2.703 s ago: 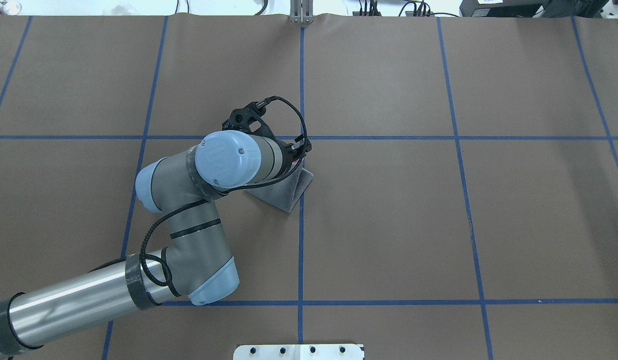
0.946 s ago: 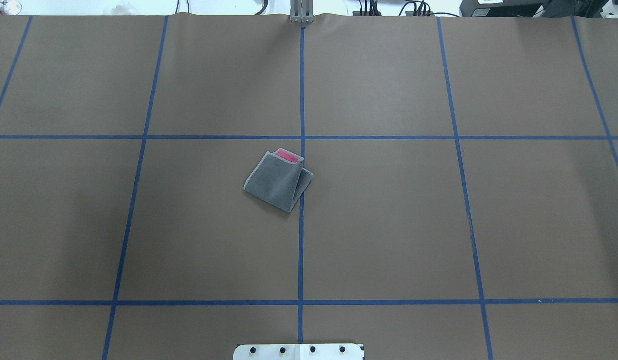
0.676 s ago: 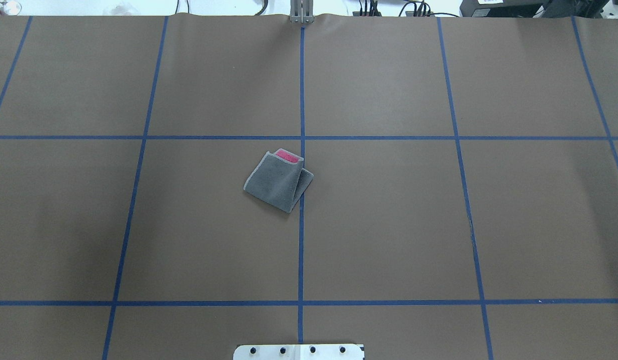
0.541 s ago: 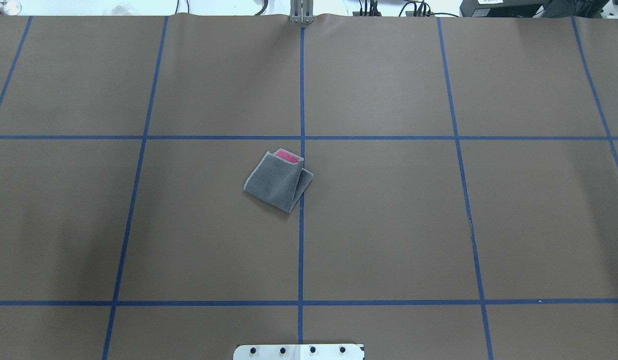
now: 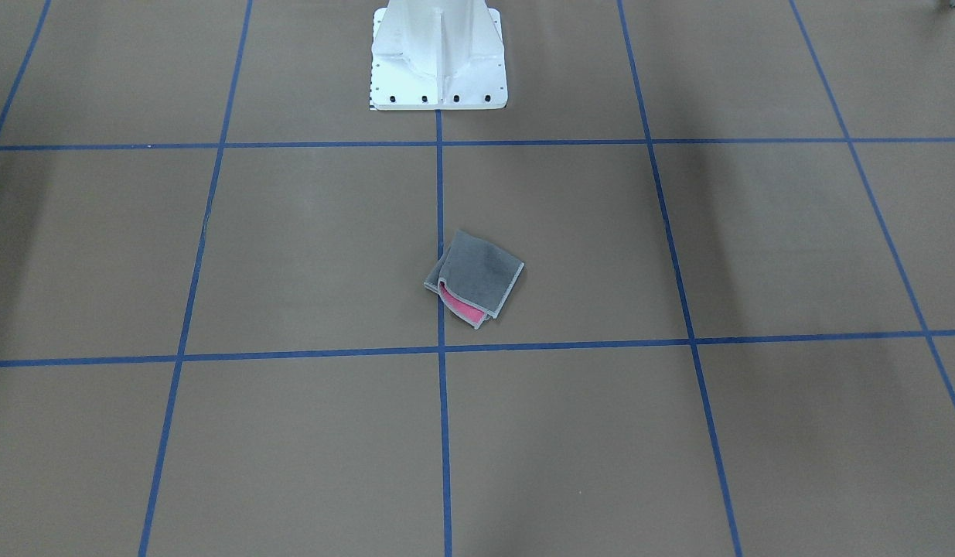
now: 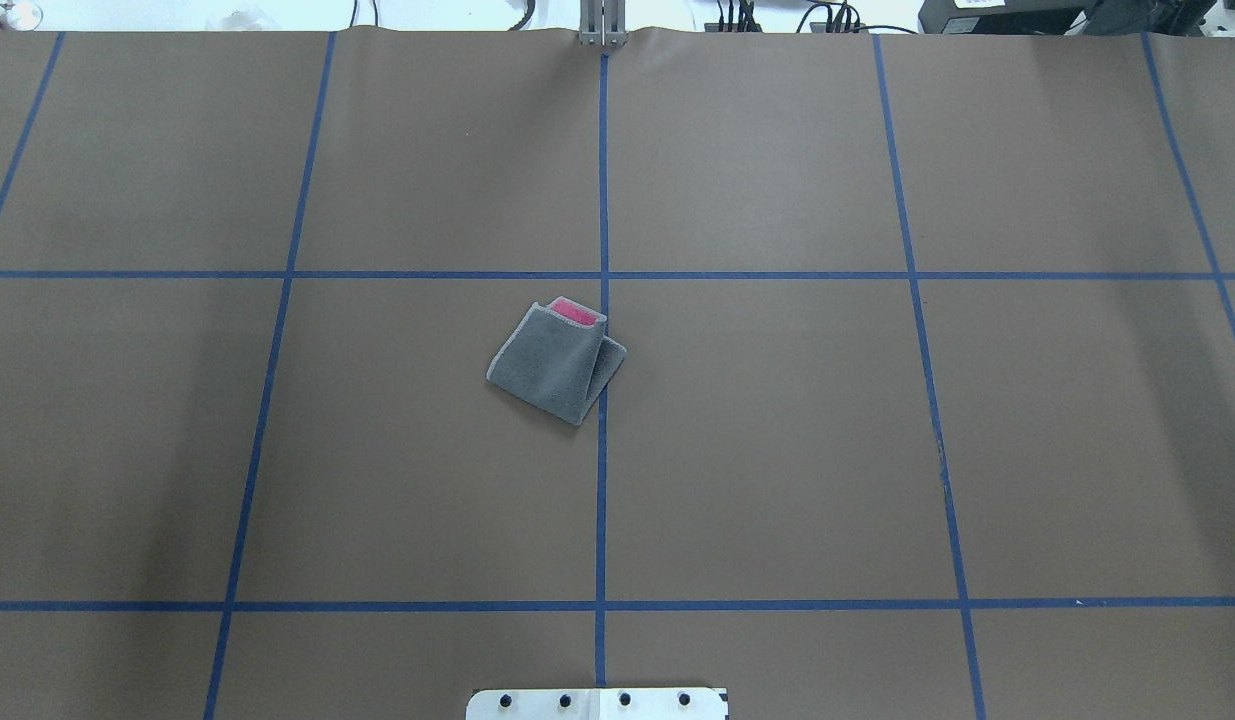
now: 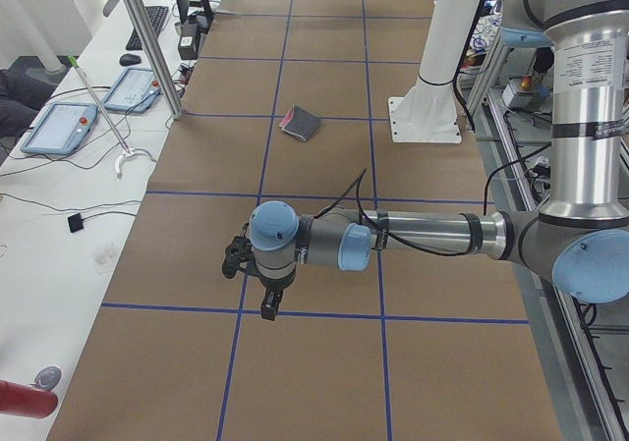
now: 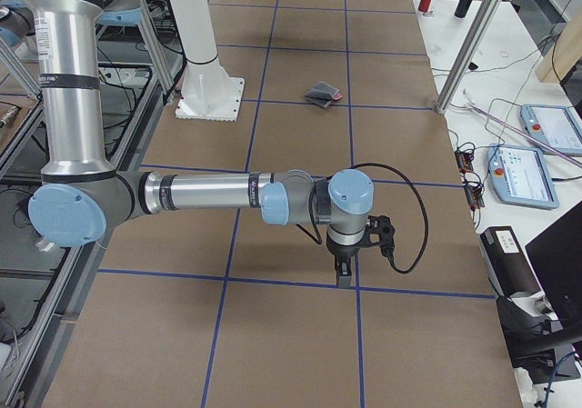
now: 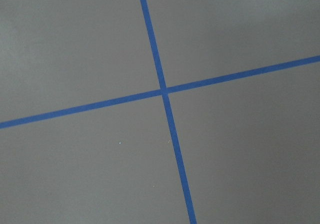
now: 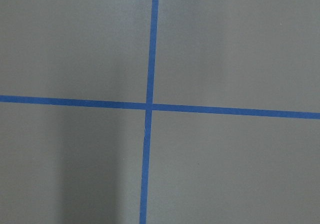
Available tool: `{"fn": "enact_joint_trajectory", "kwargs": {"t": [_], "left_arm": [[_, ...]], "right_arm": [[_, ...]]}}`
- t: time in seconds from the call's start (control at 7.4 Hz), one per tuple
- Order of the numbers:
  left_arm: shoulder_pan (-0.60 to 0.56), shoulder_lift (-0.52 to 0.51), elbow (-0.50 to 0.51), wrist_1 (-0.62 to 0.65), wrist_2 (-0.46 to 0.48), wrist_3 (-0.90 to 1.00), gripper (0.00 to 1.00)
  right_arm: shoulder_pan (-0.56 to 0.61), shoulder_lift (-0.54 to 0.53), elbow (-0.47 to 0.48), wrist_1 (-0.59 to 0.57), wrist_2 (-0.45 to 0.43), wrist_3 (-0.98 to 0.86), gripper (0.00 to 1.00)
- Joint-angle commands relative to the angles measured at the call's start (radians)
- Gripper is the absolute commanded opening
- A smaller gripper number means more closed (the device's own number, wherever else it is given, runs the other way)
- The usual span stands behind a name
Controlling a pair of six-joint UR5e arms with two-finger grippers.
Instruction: Fold towel twice with both arms
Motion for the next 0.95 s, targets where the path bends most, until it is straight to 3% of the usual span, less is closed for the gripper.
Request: {"fn": "enact_joint_trajectory", "kwargs": {"t": [0.0, 0.41, 0.81], "left_arm": [[0.001, 0.025, 0.001, 0.019, -0.001, 0.000, 1.00], [0.003, 0.058, -0.045, 0.007, 0.069, 0.008, 1.00], [0.003, 0.067, -0.055, 0.005, 0.062, 0.008, 1.00]], "right_arm": [[-0.001, -0.008, 0.000, 0.000, -0.001, 0.000, 1.00], [0.001, -0.019, 0.000, 0.003, -0.001, 0.000, 1.00], [-0.001, -0.020, -0.002, 0.004, -0.001, -0.002, 1.00]]}}
